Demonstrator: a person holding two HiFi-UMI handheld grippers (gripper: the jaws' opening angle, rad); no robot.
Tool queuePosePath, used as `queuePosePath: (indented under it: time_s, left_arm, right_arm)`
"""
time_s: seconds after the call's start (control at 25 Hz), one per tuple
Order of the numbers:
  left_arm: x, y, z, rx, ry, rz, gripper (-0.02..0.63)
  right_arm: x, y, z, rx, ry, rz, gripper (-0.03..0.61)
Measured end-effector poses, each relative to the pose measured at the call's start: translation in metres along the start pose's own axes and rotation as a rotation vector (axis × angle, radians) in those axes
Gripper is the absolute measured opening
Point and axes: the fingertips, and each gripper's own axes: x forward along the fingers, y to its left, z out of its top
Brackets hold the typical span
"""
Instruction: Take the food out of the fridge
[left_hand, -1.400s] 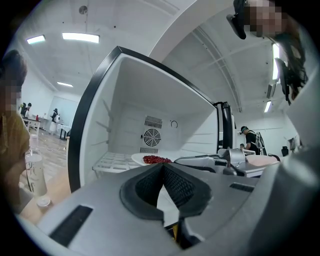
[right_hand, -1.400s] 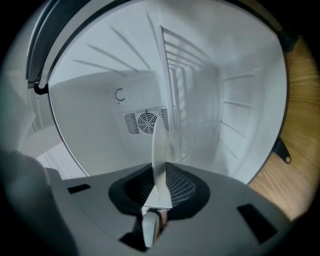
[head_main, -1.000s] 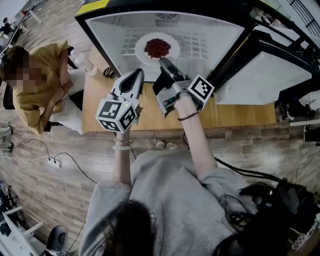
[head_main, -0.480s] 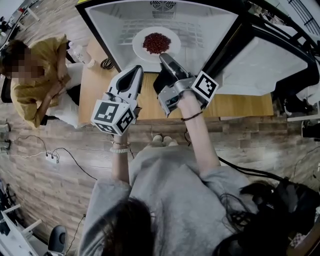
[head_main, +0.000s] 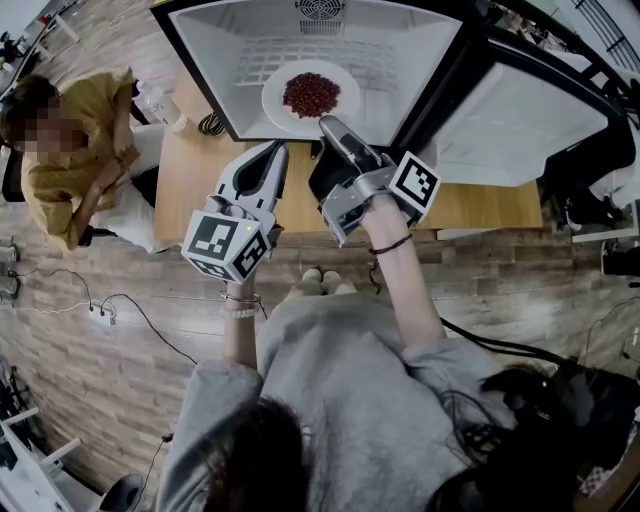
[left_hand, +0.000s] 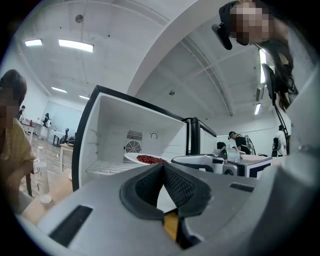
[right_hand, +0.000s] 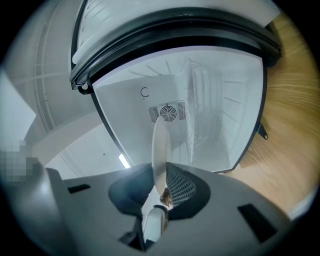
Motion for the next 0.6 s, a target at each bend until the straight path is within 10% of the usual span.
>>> queuePosePath:
  time_s: [0.6]
  left_arm:
    - [-0.019, -0.018, -0.008, -0.009, 0.004, 0.021, 0.008]
  right_arm:
    - [-0.035, 0.001, -0.01, -0.012, 0.047, 0.005, 0.064]
